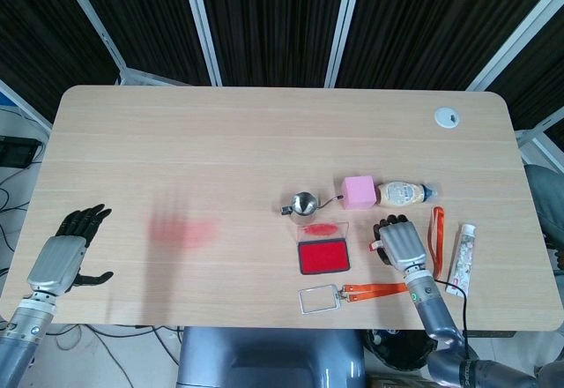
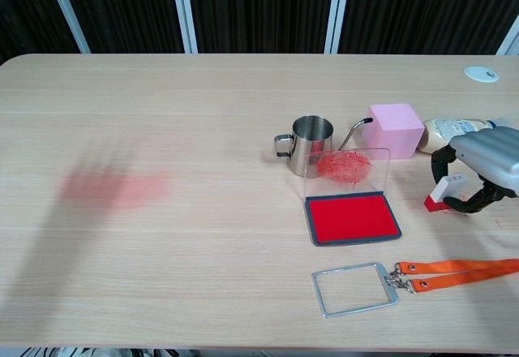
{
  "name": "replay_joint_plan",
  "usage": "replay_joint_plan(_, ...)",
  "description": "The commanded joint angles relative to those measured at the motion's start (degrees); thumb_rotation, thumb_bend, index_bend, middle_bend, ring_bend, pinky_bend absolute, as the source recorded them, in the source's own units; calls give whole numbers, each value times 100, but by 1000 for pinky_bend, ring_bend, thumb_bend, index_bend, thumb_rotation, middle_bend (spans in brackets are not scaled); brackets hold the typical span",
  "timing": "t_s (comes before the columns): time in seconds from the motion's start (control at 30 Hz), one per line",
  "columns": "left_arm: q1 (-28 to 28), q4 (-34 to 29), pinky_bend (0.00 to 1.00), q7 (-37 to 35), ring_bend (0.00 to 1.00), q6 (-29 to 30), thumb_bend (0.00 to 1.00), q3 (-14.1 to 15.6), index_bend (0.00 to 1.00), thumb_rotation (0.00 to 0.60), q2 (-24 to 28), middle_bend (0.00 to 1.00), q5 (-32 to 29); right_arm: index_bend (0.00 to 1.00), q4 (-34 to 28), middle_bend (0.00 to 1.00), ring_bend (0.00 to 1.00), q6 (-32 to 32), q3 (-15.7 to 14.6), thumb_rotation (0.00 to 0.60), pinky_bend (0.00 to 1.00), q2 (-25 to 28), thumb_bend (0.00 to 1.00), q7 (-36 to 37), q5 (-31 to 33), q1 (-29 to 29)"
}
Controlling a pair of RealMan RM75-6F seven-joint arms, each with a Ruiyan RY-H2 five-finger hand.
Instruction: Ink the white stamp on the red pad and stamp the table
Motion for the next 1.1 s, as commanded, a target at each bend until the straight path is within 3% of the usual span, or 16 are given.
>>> replay_joint_plan(0.03, -1, -1, 0, 1, 0, 0, 14, 0, 0, 600, 1, 0, -1, 606, 15, 491, 326, 7, -7, 600, 311, -8, 464, -8, -1, 6)
replay_joint_plan(0.73, 5, -11, 0, 10, 0, 20, 14, -2, 0, 600, 0, 0, -16, 718, -56, 612, 451, 232, -130, 600, 386, 87, 612, 109, -225, -9)
replay_joint_plan(0.87, 9, -14, 0, 8, 0, 27, 14, -2, 0, 600, 0, 0, -20, 743, -353, 633, 478, 254, -182, 600, 428, 310, 612, 86, -330, 4)
replay_joint_plan(1.1, 10, -22, 0, 16, 0, 25, 14, 2, 0, 600, -3, 0, -24, 765, -1400, 653, 502, 204, -215, 600, 453, 941, 612, -36, -393, 34)
